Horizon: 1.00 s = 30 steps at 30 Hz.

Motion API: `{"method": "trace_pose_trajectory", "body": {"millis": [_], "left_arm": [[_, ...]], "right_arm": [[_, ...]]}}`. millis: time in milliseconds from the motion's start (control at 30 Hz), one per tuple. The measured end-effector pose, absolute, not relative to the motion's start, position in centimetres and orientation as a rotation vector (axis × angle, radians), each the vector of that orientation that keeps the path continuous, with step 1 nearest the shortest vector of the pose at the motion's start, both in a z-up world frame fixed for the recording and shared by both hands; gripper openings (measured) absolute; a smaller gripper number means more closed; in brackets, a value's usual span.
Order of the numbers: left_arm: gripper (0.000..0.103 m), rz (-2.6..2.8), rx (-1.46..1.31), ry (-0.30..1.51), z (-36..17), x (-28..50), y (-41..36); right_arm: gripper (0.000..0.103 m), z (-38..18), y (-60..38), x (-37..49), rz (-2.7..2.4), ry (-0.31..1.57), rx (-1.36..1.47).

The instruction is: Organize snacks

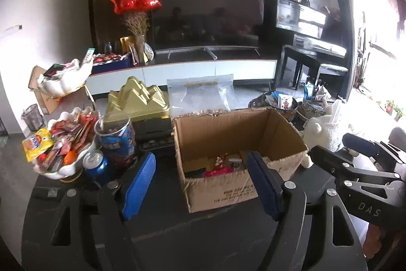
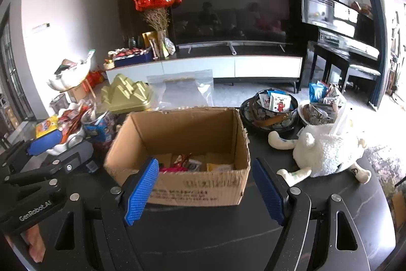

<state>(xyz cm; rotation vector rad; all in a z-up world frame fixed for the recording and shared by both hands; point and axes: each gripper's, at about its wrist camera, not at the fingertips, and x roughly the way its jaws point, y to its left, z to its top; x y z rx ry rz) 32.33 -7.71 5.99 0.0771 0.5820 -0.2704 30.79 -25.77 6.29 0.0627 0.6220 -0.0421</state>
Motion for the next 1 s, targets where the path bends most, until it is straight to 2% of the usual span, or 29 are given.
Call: {"method": "trace_pose_trajectory", "body": {"millis": [167, 267, 400, 533, 1000], "left_arm": [[0.087, -0.244, 0.102, 0.545, 6.4, 28.9, -7.0], [0.094, -0.225, 0.121, 0.509, 6.7, 26.7, -6.6], [0.1, -0.205, 0.128, 0.466, 7.3, 24.0, -6.2], [0.103, -0.195, 0.12, 0.427, 7.5, 21.1, -5.8], [0.103, -0.213, 0.128, 0.407, 7.2, 14.1, -5.0]], "right_arm": [[0.077, 7.0, -25.0, 27.1, -0.041, 0.578, 0.051], [0.083, 7.2, -24.8, 25.1, -0.047, 0.551, 0.047], [0.084, 7.4, -24.7, 22.7, -0.057, 0.523, 0.05], [0.085, 7.4, -24.6, 19.9, -0.071, 0.51, 0.058], [0.087, 7.5, -23.9, 12.6, -0.078, 0.464, 0.055]]}}
